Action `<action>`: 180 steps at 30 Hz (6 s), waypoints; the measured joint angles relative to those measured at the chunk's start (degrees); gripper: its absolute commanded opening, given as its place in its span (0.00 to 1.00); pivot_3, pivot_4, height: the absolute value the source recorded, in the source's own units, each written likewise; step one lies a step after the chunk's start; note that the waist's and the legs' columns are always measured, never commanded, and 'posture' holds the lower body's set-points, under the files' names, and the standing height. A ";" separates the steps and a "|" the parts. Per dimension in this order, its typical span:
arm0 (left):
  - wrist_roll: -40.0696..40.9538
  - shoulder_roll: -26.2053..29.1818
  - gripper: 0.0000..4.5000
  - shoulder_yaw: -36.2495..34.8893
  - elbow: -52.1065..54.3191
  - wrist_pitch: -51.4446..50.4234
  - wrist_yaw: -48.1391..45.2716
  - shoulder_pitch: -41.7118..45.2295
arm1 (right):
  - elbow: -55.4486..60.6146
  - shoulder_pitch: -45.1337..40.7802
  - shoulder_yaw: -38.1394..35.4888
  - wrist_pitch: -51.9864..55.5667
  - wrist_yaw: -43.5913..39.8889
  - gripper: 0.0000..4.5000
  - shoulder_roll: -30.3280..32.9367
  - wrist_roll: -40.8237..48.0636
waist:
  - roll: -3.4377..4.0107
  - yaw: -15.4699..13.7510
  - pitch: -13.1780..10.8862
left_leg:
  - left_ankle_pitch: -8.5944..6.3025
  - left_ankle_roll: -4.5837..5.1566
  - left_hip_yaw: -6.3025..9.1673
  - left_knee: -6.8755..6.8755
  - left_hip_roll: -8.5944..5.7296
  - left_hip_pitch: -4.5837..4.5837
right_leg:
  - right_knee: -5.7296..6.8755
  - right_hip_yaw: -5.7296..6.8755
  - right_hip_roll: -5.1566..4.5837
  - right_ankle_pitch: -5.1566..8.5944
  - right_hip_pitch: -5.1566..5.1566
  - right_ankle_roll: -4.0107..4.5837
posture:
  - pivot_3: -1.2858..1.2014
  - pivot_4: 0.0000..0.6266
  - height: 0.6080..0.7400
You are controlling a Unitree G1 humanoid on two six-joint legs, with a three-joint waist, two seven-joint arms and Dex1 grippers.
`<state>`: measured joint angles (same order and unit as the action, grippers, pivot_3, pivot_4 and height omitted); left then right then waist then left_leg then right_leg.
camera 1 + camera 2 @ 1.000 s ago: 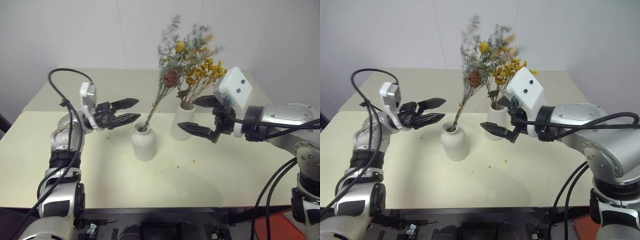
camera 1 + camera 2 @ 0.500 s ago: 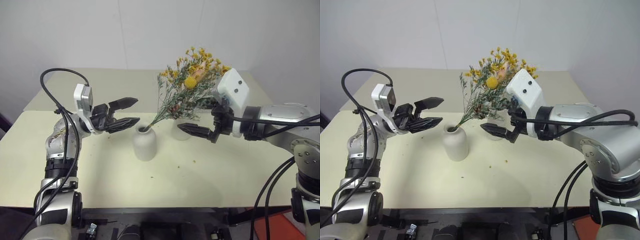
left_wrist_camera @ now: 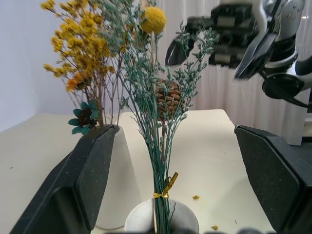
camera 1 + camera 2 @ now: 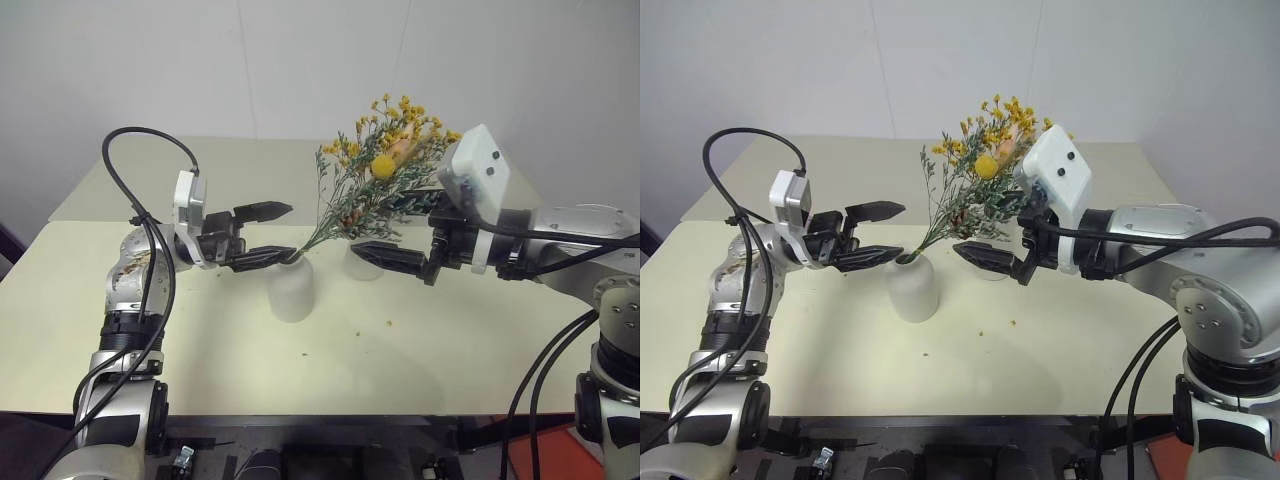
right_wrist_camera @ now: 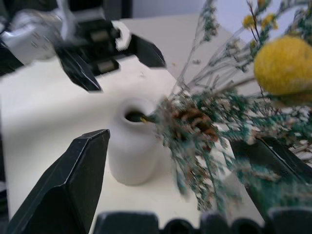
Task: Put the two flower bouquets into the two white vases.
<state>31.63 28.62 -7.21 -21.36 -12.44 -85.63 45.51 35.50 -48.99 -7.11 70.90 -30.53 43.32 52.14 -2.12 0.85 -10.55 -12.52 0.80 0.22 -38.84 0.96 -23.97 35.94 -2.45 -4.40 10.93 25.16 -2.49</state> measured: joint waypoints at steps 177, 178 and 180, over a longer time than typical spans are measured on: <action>6.26 25.50 1.00 -14.32 14.76 -3.02 8.36 -18.38 | 12.64 52.38 -50.41 -4.23 -22.34 1.00 25.08 7.65 | -0.03 -0.82 0.02 | -0.01 -0.01 -0.22 0.14 0.13 0.18 | -0.23 -0.01 0.00 0.40 -0.12 -0.28 | 0.52 0.24 1.00; 4.88 24.88 1.00 -13.75 13.44 -1.51 8.97 -17.08 | 13.31 53.10 -51.29 -4.13 -22.10 1.00 24.56 7.66 | -0.03 -0.94 0.02 | -0.01 -0.01 -0.22 0.14 0.12 0.20 | -0.22 -0.02 0.00 0.39 -0.15 -0.31 | 0.52 0.24 1.00; 3.62 23.29 1.00 -13.19 11.50 0.24 10.31 -15.16 | 14.17 54.35 -52.71 -3.96 -21.75 1.00 23.92 7.72 | -0.05 -1.12 0.03 | -0.01 -0.01 -0.22 0.13 0.12 0.19 | -0.23 -0.02 0.00 0.37 -0.17 -0.34 | 0.52 0.24 1.00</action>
<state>35.25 51.91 -20.41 -9.87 -12.20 -75.32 30.36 49.67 5.36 -59.82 66.93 -52.28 67.24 59.86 -2.16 -0.27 -10.52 -12.53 0.79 0.00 -38.71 1.08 -23.77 35.70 -2.47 -4.40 11.30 25.00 -2.82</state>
